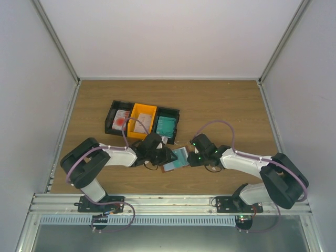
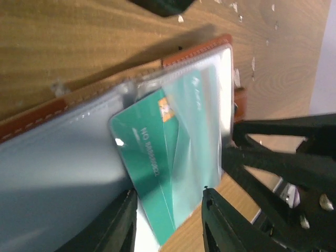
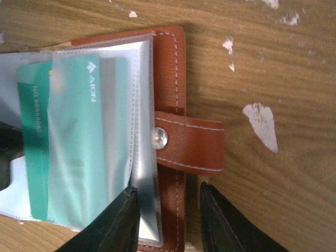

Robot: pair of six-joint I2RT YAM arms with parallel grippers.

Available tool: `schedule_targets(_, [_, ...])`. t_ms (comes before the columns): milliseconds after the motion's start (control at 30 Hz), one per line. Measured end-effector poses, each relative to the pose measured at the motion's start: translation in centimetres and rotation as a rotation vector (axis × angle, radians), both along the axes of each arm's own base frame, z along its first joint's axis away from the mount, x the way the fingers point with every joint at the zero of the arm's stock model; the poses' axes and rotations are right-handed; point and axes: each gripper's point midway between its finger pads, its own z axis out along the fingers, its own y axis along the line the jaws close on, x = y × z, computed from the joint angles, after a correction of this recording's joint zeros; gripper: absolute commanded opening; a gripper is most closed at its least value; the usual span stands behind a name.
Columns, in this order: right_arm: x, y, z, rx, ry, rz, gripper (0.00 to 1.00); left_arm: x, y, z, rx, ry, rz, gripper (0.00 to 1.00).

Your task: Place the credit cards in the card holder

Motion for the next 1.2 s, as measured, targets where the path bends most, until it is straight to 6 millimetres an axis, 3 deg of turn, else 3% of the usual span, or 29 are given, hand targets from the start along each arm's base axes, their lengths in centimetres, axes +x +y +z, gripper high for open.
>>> schedule_targets(267, [-0.9,0.1,0.5,0.034,0.016,0.006,0.46,1.7,-1.2,-0.8,0.061,-0.016,-0.020,0.20])
schedule_targets(600, [-1.2,0.1,0.5,0.039,0.028,0.008,0.47,1.6,-1.9,-0.8,0.067,-0.051,-0.062,0.25])
schedule_targets(1033, [-1.0,0.1,0.0,0.021,0.040,-0.003,0.24,0.5,0.4,0.3,0.126,-0.074,-0.011,0.26])
schedule_targets(1200, [-0.4,0.6,0.0,0.019,0.035,-0.001,0.23,0.4,0.7,0.0,0.142,-0.064,-0.010,0.26])
